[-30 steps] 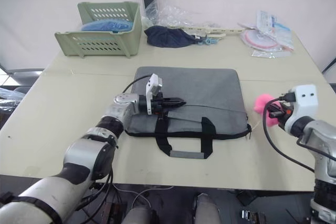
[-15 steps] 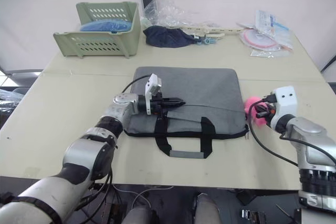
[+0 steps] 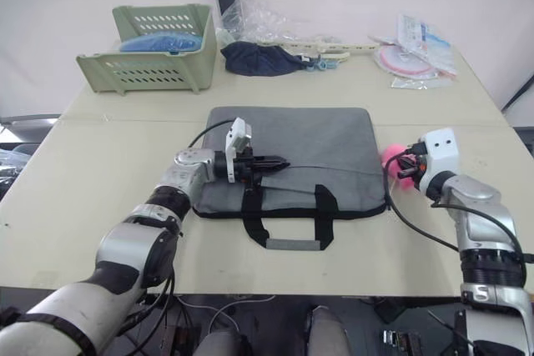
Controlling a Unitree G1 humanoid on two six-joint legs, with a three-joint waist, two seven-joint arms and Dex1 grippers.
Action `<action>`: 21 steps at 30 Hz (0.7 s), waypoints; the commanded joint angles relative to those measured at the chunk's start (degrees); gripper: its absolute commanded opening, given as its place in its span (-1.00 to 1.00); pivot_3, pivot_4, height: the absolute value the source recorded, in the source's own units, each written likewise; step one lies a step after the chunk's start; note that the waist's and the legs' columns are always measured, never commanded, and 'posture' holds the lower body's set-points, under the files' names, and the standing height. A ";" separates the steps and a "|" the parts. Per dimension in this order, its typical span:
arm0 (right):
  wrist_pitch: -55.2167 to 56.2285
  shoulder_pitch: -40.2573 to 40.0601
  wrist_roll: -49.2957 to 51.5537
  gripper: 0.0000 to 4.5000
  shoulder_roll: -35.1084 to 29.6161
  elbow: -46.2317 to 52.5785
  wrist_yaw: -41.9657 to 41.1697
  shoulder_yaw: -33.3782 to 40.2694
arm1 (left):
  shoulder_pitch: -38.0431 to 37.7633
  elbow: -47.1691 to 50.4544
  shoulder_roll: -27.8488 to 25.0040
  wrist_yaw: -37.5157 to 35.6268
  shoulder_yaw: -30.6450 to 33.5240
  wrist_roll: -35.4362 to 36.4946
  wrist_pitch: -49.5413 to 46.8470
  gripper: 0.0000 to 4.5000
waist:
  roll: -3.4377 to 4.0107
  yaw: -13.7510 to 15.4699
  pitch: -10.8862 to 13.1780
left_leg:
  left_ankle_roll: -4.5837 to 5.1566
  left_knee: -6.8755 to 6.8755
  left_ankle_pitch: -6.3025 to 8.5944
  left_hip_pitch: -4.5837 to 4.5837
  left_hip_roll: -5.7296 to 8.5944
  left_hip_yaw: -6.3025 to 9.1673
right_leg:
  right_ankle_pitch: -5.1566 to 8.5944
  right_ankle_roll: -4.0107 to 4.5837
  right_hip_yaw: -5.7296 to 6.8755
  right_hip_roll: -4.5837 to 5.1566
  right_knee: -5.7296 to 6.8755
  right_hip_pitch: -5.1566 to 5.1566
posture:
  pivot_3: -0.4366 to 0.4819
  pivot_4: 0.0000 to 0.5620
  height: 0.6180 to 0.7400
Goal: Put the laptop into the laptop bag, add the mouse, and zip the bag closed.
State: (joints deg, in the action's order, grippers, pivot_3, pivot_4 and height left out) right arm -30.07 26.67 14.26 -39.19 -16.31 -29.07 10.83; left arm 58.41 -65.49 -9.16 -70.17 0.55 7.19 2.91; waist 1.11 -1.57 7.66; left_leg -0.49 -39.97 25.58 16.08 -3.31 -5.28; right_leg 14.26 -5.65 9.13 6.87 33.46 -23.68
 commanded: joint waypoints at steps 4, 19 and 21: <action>5.51 5.07 -2.20 -0.72 0.08 -6.66 0.16 -0.24 | -4.59 -3.62 0.78 -1.06 -3.41 -3.74 -3.27 -1.00 | 0.00 -0.06 0.00 | 0.00 0.00 0.00 0.00 -0.01 0.00 | 0.00 0.00 0.01 0.00 0.00 0.00 | -0.05 -0.47 1.00; 12.88 12.38 -5.18 -0.72 1.65 -18.26 0.96 -0.82 | -5.62 -2.31 0.60 -1.97 -3.74 -3.83 -4.01 -1.00 | 0.06 -0.07 0.02 | -0.02 0.00 -0.01 0.01 -0.02 -0.03 | -0.01 -0.03 0.00 0.00 0.00 0.00 | -0.05 -0.47 1.00; 11.67 10.93 -4.72 -0.26 1.65 -15.91 -0.32 -1.11 | -5.62 -2.33 0.60 -1.95 -3.73 -3.85 -4.01 -1.00 | 0.05 -0.07 0.02 | -0.02 0.00 -0.01 0.01 -0.02 -0.03 | -0.01 -0.03 0.00 0.01 0.01 0.00 | -0.05 -0.47 1.00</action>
State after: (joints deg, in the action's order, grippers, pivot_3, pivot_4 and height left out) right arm -18.09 37.98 9.19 -36.80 -35.50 -28.47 9.02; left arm 57.54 -63.58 -9.17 -71.08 0.54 7.19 1.80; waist 1.17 -1.64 7.68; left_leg -0.51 -39.97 25.57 16.10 -3.34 -5.31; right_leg 14.25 -5.67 9.14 6.88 33.47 -23.69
